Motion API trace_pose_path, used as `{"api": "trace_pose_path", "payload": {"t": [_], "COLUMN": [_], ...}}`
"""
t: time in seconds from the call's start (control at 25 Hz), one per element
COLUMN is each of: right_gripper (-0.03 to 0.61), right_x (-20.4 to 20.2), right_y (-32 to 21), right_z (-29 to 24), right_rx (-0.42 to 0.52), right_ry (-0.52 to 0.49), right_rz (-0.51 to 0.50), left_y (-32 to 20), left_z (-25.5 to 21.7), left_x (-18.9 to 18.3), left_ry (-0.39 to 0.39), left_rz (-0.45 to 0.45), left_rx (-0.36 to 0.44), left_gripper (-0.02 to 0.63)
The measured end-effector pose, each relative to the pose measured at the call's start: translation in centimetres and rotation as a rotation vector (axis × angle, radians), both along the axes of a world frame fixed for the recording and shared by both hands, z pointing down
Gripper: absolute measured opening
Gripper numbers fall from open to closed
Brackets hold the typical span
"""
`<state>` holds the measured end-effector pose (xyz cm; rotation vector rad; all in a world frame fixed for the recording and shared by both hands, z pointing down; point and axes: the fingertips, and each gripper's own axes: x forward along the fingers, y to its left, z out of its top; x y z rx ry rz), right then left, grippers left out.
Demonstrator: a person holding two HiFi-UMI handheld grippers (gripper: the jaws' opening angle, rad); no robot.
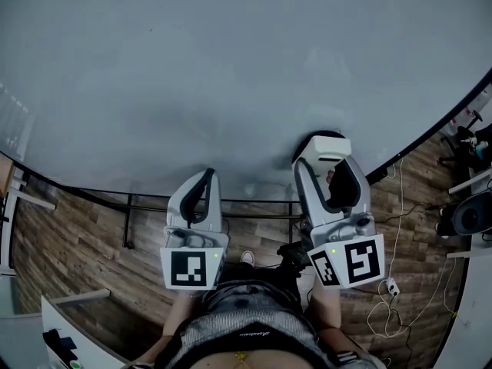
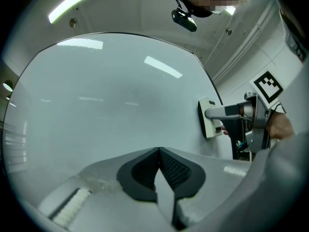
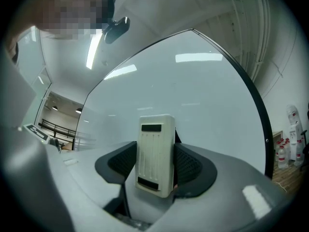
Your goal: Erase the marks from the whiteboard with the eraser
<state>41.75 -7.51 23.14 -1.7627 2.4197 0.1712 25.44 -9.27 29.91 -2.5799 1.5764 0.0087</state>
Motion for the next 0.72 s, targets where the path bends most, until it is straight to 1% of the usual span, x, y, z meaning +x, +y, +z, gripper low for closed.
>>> {"api": "trace_pose_path", "payload": {"t": [0.12,0.28,0.44,0.6,0.72], "right_gripper": [0.245,0.247,0.247,0.244,0.244], "right_x": [-0.7,-0.1,-0.6,-0.9,-1.1], "right_y": [0.3,-0.3,-0.8,-0.9,-0.8], "right_z": [1.4,3.8,6.1,6.0,5.8], "right_rx": [-0.018,-0.066,-0.115,-0.109,-0.11], "right_ry": [0.009,-0.011,0.017,0.032,0.046], "right_rz": [0.019,0.02,0.038,0.077,0.082], "left_y": [0.3,-0.1,0.1,0.4,0.7], "left_z": [0.6,0.8,1.0,1.4,1.6], "left_x": [-0.7,0.1,-0.2,-0.8,-1.1], "left_ry": [0.004,0.002,0.001,0.001,0.001], "left_rz": [-0.012,-0.003,0.002,0.0,-0.002], "left_rx": [-0.02,-0.037,-0.046,-0.057,-0.066], "left_gripper": [0.005,0.005,0.005,0.005,0.005]}}
